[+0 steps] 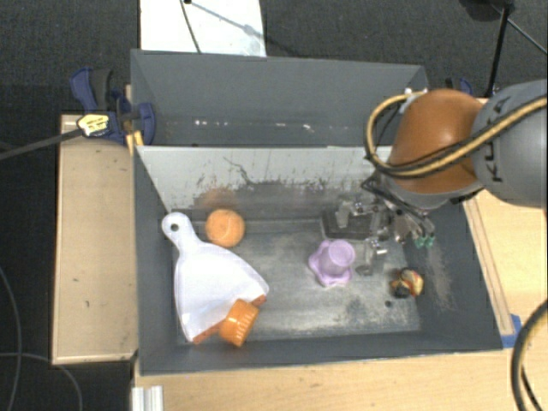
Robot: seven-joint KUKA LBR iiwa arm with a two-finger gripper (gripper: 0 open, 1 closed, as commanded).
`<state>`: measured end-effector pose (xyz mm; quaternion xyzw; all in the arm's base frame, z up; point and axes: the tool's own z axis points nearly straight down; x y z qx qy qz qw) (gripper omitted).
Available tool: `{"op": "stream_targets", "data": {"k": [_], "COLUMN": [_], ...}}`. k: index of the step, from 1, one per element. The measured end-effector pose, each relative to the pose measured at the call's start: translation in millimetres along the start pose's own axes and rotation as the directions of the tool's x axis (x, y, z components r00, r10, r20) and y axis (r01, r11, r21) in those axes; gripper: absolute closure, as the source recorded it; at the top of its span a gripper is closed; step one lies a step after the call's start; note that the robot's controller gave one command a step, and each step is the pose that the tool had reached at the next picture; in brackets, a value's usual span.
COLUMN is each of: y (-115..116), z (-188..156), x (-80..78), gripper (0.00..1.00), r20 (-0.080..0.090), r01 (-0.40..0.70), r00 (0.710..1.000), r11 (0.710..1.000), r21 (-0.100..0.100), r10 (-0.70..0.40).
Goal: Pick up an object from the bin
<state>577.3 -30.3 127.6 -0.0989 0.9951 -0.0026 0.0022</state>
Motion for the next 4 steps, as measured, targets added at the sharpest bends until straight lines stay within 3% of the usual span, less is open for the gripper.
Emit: {"op": "stream_targets", "data": {"k": [1, 2, 3, 4], "y": [18.6, 17.2, 17.2, 17.0], "z": [10.6, 35.2, 52.0, 52.0], "x": [1.4, 0.6, 4.3, 4.3], "gripper": [0.00, 0.00, 1.00, 1.00], "r20": [0.003, 0.002, -0.001, -0.001], "r01": [0.165, 0.365, 0.218, 0.217], "r00": [0.986, 0.931, 0.976, 0.976], "r11": [0.986, 0.931, 0.976, 0.976], "r21": [-0.006, -0.006, -0.007, -0.007], "r10": [-0.165, -0.365, -0.218, -0.217]}}
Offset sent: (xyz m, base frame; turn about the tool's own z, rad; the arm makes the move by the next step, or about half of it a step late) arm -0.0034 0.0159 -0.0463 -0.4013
